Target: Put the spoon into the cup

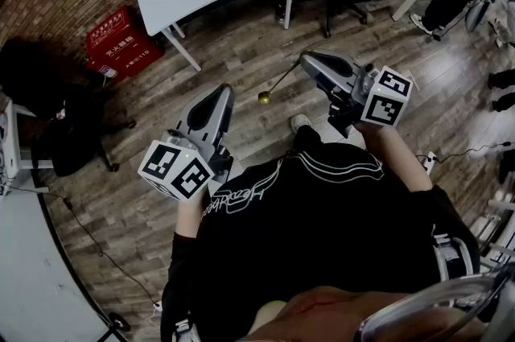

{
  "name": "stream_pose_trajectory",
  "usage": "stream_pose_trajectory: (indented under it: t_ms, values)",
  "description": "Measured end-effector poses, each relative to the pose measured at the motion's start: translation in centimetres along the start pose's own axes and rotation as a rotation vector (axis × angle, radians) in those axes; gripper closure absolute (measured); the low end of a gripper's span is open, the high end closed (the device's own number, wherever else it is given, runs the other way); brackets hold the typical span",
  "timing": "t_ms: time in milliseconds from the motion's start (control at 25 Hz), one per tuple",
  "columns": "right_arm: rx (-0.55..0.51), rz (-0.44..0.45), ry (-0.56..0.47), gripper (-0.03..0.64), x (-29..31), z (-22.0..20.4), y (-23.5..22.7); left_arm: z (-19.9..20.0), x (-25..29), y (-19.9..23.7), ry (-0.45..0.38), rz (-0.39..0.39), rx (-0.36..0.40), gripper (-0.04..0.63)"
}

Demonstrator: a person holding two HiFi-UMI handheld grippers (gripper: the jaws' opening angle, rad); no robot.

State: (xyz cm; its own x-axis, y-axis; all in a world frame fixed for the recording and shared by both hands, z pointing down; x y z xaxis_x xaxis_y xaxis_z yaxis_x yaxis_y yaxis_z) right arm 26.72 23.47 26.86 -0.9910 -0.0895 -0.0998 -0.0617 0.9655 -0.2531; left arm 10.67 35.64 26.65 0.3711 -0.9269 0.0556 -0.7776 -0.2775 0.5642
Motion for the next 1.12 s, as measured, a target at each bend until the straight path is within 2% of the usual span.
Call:
stream_pose_trajectory:
  t_ms: [560,760,960,1120]
  values:
    - [-0.022,-0.005,-0.025,0.618,0.1,0.5,0.6,-0.3,-0.5,0.0,0.010,0.011,-0.006,0.592]
    - [-0.040,-0.012,-0.004,0.618,0.5,0.0,-0.3,-0.2,-0.1,0.7,0.008,0.026,-0.014,0.592]
    - [-0.013,0.024,-0.009,0.618,1.7,-0.7,-2.0,-0.2,0.7,2.5,0.014,0.049,-0.031,0.592]
    - [0.020,0.034,0.004,0.618,5.9,-0.6,-6.1,2.1,3.1,7.0,0.032,0.078,-0.066,0.591]
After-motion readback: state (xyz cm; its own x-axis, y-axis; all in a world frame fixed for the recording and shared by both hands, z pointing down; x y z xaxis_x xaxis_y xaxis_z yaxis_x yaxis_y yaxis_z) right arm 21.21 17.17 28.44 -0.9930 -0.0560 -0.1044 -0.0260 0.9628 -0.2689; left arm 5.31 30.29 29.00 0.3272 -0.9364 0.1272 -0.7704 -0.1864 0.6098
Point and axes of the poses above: the fingertips, and each gripper's own axes: x forward along the fingers, y to its left, z out of its top, the point moved 4 cm from there along -x, backward along the fingers, and after that the axes turned 12 degrees about -x, right-handed, at the moved point
